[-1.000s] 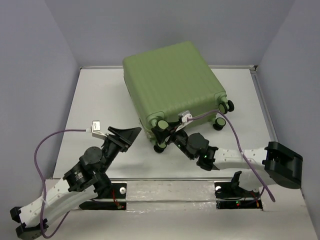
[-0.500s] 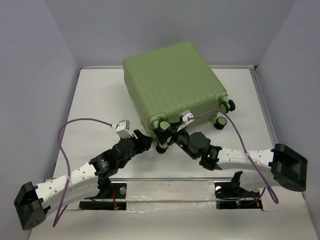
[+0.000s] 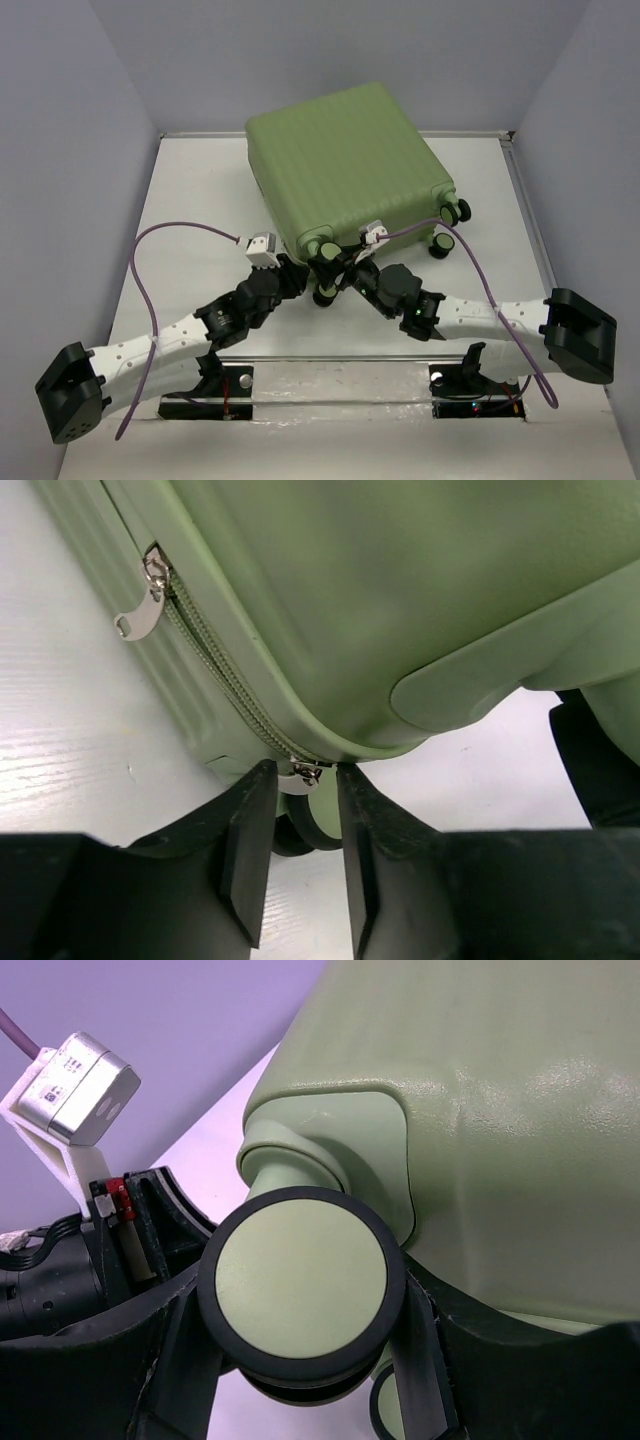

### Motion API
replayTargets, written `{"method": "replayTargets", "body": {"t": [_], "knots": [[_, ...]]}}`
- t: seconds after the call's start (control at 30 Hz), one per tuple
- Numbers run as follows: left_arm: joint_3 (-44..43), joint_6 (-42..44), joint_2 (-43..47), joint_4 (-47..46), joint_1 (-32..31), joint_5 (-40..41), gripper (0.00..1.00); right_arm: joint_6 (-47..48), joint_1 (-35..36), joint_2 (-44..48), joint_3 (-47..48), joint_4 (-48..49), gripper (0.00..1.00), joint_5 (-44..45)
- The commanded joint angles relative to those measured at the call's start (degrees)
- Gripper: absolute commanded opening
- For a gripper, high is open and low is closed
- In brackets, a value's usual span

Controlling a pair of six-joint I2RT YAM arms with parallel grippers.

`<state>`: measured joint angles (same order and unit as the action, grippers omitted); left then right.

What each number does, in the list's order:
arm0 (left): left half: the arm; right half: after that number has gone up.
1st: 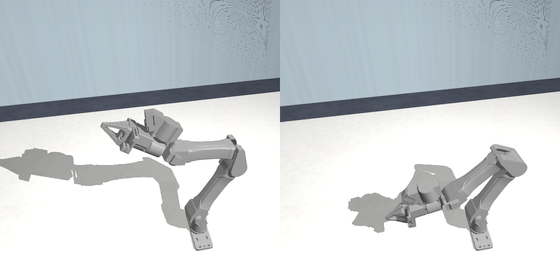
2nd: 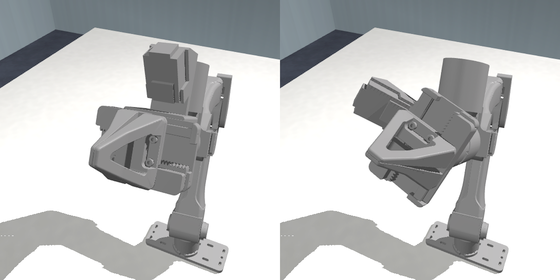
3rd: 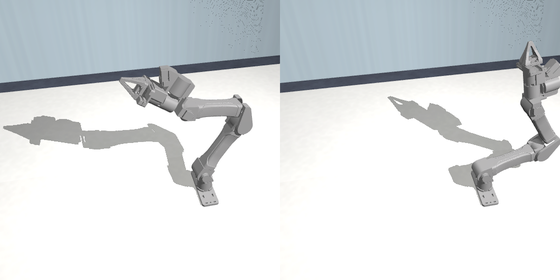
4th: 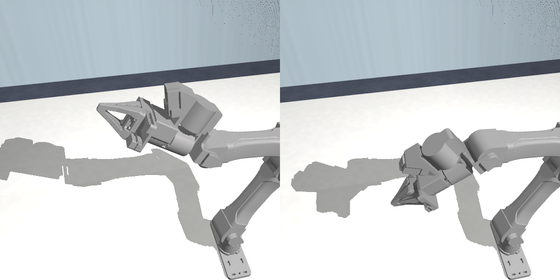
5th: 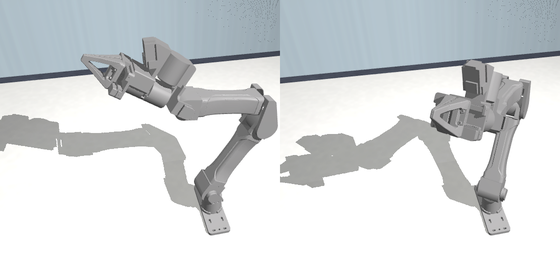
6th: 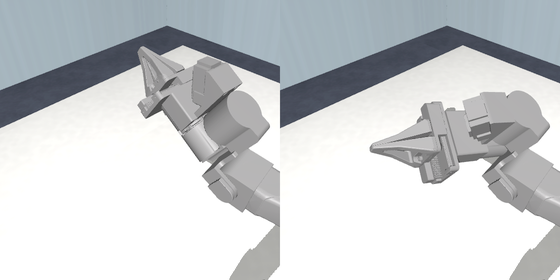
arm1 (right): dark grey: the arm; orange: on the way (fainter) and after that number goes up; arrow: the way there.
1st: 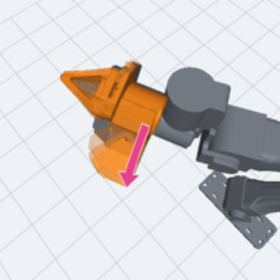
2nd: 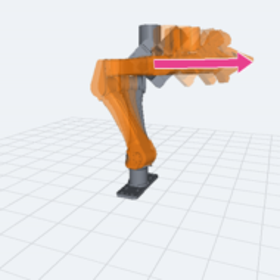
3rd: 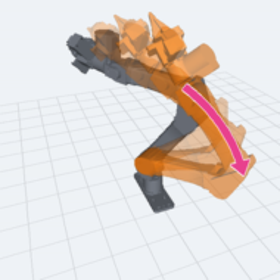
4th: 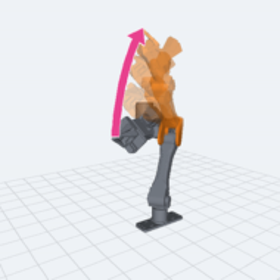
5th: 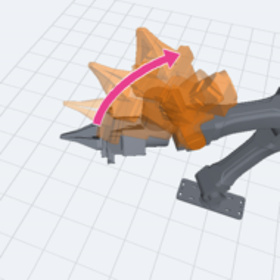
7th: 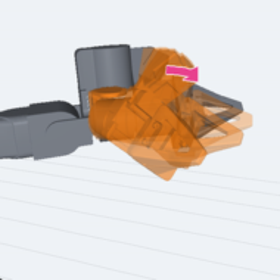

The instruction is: Pack the luggage

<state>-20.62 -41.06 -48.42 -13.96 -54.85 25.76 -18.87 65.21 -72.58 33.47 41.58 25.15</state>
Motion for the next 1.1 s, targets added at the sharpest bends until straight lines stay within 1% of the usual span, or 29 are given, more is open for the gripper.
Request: {"method": "replayTargets", "body": {"t": [0.0,0.03,0.1,0.17,0.2,0.27,0.3,0.33,0.43,0.47,0.63,0.8,0.93,1.03,1.07], "knots": [[-2.67,2.47,-0.97,-4.23,-0.17,3.42,0.38,-0.9,-2.28,2.88,0.89,7.99,0.08,4.65],[-2.84,2.56,-1.32,-4.24,-0.17,3.42,0.37,-1.08,-2.28,2.88,0.8,8.07,0.07,4.74],[-3.37,2.74,-2.46,-4.24,-0.17,3.07,0.31,-1.25,-2.28,2.79,0.72,8.16,0.08,4.74],[-3.55,2.65,-3.43,-4.15,-0.17,2.81,0.29,-1.34,-2.28,2.79,0.63,8.16,0.07,4.74],[-3.55,2.56,-3.61,-4.15,-0.17,2.81,0.26,-1.34,-2.28,2.79,0.45,8.16,0.08,4.74],[-3.55,2.13,-3.87,-3.71,-0.17,2.89,0.15,-1.43,-2.28,2.97,0.28,8.25,0.08,4.82],[-3.72,1.86,-3.78,-2.93,-0.08,3.24,0.07,-1.43,-2.28,3.05,0.28,8.25,0.07,4.82],[-3.81,1.69,-3.61,-2.4,-0.08,3.51,0.06,-1.34,-2.28,3.05,0.1,8.25,0.08,4.82],[-4.42,0.72,-2.82,1.11,0.01,5.44,0.06,-1.34,-2.28,3.84,-0.51,8.25,0.08,4.91],[-5.04,0.46,-2.29,3.99,0.01,6.83,0.06,-1.17,-2.28,4.37,-0.69,8.25,0.07,5.17],[-5.83,-1.57,-0.01,12.1,0.71,10.8,0.06,-0.9,-2.28,7.36,-2.36,7.03,0.07,5.18],[-5.22,-2.18,2.63,16.85,5.53,11.07,0.06,-0.73,-2.28,11.13,-3.32,2.28,0.07,4.04],[-4.43,-0.87,3.25,15.81,11.24,8.88,0.06,-0.64,-2.28,15.17,-4.73,-0.7,0.07,2.02],[-3.81,0.71,2.37,10.8,16.34,6.86,0.06,-0.99,-2.28,15.71,-4.91,-1.77,0.07,-0.01],[-4.59,1.41,1.06,9.14,19.05,5.28,0.06,-1.16,-2.28,15.36,-4.91,-1.86,0.07,-0.88]]}}
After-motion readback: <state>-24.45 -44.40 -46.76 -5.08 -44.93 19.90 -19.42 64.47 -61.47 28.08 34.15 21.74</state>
